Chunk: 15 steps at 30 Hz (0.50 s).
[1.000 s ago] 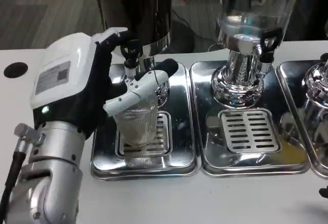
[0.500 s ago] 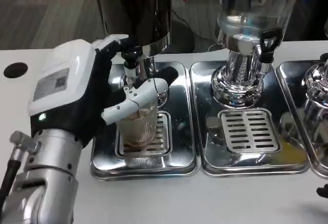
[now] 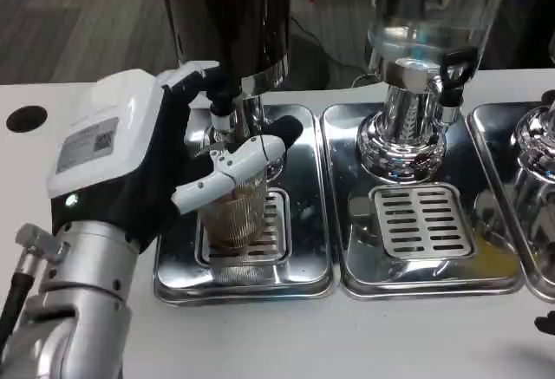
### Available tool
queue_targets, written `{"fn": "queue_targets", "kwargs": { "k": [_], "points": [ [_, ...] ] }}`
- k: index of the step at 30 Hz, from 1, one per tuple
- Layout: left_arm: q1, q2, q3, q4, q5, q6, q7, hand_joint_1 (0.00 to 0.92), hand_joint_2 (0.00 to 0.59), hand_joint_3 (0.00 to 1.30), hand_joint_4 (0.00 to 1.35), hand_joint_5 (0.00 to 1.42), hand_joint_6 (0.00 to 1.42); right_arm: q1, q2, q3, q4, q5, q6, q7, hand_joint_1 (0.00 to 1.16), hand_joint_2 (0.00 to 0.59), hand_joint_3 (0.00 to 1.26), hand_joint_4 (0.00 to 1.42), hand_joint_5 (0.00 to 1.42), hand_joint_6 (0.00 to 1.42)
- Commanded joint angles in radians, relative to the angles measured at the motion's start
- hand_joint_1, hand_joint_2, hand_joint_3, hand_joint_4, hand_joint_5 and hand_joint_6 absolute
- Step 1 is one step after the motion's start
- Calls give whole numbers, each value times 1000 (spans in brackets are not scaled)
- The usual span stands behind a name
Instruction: Grasp the cup under the faucet to collect the drink, then remove the cup.
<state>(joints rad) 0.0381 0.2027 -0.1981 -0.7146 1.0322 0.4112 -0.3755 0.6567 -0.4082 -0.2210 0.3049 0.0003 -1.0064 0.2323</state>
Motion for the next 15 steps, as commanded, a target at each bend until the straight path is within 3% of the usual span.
{"fn": "queue_targets", "kwargs": {
  "k": [1, 15],
  "points": [
    [33, 6, -19, 14, -3, -1, -48, 0, 63, 328, 260, 919, 1007, 7, -1, 1, -12, -2, -13, 4, 563, 411, 222, 109, 107, 119],
    [45, 5, -19, 2, -3, -1, -48, 0, 63, 328, 252, 919, 1008, 8, -4, 1, -32, -3, -8, 7, 565, 411, 222, 109, 115, 119]
  ]
}}
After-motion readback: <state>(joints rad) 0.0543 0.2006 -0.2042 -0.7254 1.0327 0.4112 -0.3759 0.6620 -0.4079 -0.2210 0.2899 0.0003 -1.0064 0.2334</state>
